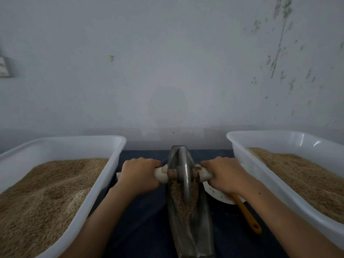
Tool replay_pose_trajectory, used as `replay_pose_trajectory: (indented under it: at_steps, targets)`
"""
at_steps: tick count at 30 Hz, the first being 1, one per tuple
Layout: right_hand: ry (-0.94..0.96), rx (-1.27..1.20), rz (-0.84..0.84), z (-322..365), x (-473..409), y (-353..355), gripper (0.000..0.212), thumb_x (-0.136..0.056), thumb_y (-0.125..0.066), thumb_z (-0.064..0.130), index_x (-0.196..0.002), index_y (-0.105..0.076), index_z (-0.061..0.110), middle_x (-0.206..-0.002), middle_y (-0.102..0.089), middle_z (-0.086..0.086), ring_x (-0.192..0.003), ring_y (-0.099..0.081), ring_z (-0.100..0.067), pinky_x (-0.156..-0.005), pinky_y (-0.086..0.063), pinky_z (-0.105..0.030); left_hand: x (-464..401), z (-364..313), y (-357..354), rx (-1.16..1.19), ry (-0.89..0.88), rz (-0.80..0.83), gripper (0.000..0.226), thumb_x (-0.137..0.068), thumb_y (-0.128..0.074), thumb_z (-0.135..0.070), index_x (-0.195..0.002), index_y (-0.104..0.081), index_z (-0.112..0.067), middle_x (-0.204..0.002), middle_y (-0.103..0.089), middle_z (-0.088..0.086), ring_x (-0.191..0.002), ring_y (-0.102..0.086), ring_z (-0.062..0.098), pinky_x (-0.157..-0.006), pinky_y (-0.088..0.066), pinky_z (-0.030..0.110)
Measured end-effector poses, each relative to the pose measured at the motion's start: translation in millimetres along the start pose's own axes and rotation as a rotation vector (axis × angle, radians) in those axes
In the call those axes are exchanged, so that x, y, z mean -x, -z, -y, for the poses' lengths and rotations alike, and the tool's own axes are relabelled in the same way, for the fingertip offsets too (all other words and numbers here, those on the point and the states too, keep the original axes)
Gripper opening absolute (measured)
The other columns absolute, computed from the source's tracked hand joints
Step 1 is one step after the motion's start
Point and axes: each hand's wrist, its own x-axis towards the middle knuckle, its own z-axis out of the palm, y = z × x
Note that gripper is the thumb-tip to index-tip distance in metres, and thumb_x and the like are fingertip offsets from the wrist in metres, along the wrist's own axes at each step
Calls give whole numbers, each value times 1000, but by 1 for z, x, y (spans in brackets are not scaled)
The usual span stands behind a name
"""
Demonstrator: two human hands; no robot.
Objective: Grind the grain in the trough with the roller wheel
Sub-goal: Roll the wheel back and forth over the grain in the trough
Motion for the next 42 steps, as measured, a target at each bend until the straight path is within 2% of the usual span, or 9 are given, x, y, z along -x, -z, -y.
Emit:
replay_pose_trajectory:
  at_steps: [6, 12, 15, 20, 26, 28, 34, 38, 42]
  targets:
    - [-12, 44, -1, -3, -10, -7, 17, -80, -50, 15, -91, -48, 28, -96, -64, -1, -91, -61, -26, -65, -34, -31, -4, -2, -8, -28, 12, 33, 16, -82, -58, -41, -96, -55, -33, -93, -63, -9, -87, -59, 14, -71, -40, 27]
    - [-24, 79, -33, -6, -23, -13, 15, -88, -49, 17, -102, -47, 24, -100, -63, -3, -92, -60, -28, -69, -36, -33, -11, -5, -17, -65, 62, -83, 14, -87, -55, -39, -97, -51, -31, -90, -61, -8, -82, -57, 13, -67, -37, 27]
    - [-19, 119, -72, -4, -25, -17, 16, -89, -48, 18, -104, -46, 23, -101, -63, -3, -91, -59, -27, -69, -35, -34, -10, -3, -20, -34, 68, -75, 11, -87, -54, -38, -93, -48, -32, -90, -62, -8, -82, -58, 13, -67, -37, 26]
    - [-21, 132, -40, -1, -21, -11, 16, -86, -52, 19, -100, -48, 26, -101, -63, -1, -93, -60, -25, -70, -36, -33, -5, 2, -17, 2, 30, 11, 10, -85, -55, -38, -91, -50, -32, -92, -63, -8, -85, -59, 14, -71, -42, 27]
    - [-8, 84, 180, -1, -18, 2, 21, -81, -58, 21, -102, -59, 27, -99, -65, 0, -92, -62, -22, -67, -38, -29, -9, 3, -9, -28, -13, 228, 25, -83, -60, -38, -107, -57, -31, -101, -64, -7, -92, -60, 14, -74, -41, 27]
    - [-4, 76, 202, -1, -18, 2, 20, -82, -57, 21, -101, -59, 26, -100, -65, -1, -91, -62, -22, -67, -39, -29, -10, 3, -9, -30, -13, 276, 28, -83, -61, -38, -109, -57, -30, -103, -64, -6, -92, -59, 13, -75, -41, 27]
    - [-20, 74, 47, -5, -20, -10, 13, -87, -51, 20, -100, -52, 23, -99, -63, -2, -91, -61, -25, -67, -37, -31, -14, -3, -14, -77, 47, 119, 20, -83, -59, -37, -101, -57, -29, -98, -64, -6, -90, -60, 16, -72, -42, 29]
    - [-30, 107, -81, -6, -23, -23, 14, -91, -49, 23, -104, -46, 23, -101, -63, -1, -92, -61, -25, -67, -34, -31, -14, -4, -17, -56, 74, 6, 13, -85, -57, -38, -86, -45, -32, -93, -62, -7, -85, -59, 15, -69, -40, 28]
    - [-27, 121, -149, -5, -22, -28, 15, -90, -51, 23, -104, -46, 23, -101, -64, 1, -92, -61, -23, -66, -35, -32, -11, -2, -18, -13, 71, 18, 12, -86, -57, -38, -93, -49, -32, -94, -63, -8, -86, -60, 14, -76, -47, 29]
